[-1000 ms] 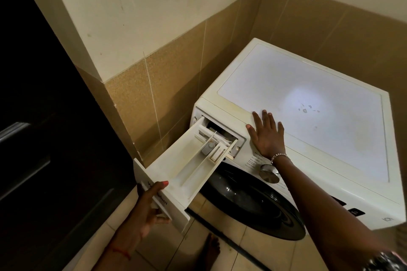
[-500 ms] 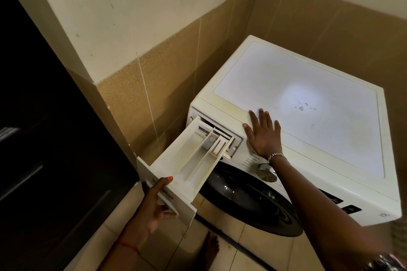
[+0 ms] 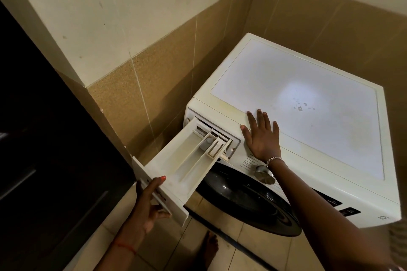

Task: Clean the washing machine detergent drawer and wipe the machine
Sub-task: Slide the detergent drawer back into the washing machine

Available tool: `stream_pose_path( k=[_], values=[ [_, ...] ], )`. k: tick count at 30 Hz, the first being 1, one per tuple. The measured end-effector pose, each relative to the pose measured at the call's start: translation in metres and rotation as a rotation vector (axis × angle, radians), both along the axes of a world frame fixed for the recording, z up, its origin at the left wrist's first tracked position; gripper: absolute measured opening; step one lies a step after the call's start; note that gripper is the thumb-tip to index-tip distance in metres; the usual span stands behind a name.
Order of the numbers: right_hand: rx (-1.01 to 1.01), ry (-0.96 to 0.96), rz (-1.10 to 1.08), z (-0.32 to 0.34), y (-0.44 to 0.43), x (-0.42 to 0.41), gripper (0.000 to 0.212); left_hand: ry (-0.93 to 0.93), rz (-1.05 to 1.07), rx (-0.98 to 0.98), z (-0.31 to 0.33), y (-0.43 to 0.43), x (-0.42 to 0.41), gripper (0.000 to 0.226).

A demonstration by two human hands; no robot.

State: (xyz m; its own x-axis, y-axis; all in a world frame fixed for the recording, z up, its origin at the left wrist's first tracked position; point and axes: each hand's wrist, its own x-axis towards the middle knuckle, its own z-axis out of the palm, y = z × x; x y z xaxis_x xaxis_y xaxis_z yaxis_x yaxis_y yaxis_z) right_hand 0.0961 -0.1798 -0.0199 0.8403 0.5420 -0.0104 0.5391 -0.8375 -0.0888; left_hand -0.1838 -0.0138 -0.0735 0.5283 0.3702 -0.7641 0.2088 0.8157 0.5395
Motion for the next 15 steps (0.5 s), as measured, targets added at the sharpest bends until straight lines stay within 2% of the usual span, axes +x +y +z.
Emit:
stream_pose_path(
  k=[4,7,11,15],
  values=[
    [-0.003,0.003,0.001,-0.001,0.0,0.0,0.084,-0.041,0.034,-0.019,0.001,-0.012,0.004,0.123],
    [0.001,0.008,0.001,0.0,0.0,-0.001,0.083,-0.089,0.09,-0.031,0.007,-0.025,0.017,0.104],
    [0.011,0.007,0.002,0.001,0.0,-0.001,0.082,-0.06,0.082,-0.027,0.012,-0.03,0.037,0.116],
    [0.014,0.01,0.005,0.001,-0.001,-0.001,0.081,-0.064,0.06,-0.018,0.011,-0.026,0.05,0.116]
  ],
)
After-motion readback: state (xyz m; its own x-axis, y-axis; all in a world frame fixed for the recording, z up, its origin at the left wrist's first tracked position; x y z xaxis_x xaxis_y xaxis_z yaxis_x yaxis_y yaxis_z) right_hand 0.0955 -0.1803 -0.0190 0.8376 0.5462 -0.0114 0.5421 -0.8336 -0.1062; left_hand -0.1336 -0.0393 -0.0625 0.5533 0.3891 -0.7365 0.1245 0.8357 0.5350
